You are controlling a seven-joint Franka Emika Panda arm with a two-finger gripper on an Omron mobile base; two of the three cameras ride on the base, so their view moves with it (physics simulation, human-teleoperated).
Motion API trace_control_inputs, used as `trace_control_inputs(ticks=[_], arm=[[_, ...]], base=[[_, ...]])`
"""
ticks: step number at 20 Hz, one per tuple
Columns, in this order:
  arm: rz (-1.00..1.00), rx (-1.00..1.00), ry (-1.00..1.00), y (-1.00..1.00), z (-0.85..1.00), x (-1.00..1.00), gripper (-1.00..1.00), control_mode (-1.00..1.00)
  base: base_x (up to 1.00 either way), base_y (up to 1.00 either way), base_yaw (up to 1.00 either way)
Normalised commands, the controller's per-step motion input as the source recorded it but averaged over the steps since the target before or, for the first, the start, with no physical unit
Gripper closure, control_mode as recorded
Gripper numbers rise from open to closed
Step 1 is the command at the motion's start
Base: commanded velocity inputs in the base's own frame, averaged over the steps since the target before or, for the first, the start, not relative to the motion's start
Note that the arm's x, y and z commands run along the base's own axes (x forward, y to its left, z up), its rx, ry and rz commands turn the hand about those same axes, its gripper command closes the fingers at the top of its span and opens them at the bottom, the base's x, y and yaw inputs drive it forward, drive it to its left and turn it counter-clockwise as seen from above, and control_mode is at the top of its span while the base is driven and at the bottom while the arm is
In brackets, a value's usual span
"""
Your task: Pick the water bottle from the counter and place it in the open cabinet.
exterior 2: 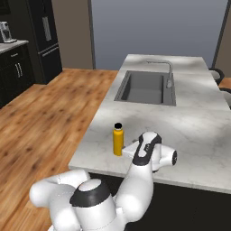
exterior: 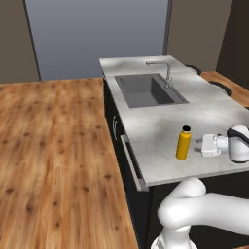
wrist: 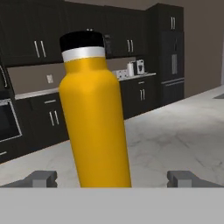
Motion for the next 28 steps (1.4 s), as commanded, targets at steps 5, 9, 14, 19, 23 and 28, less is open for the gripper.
trace_control_inputs(ticks=[5, 9, 14, 19, 23, 28], arm=[[0.05, 0.01, 0.00, 0.08, -0.06, 0.00, -1.00, -1.00], [0.05, 0.01, 0.00, 0.09, -0.08, 0.00, -1.00, -1.00], [0.04, 0.02, 0.00, 0.09, -0.02, 0.00, -1.00, -1.00], [0.05, 0.03, 0.00, 0.03, 0.00, 0.00, -1.00, -1.00], [0.06, 0.02, 0.00, 0.06, 0.00, 0.00, -1.00, -1.00], [0.08, 0.02, 0.00, 0.14, 0.00, 0.00, -1.00, -1.00]], base=[[0.00, 0.00, 0.00], [0.00, 0.00, 0.00], [0.00, 0.00, 0.00], [0.00, 0.00, 0.00], [0.00, 0.00, 0.00], [0.00, 0.00, 0.00]])
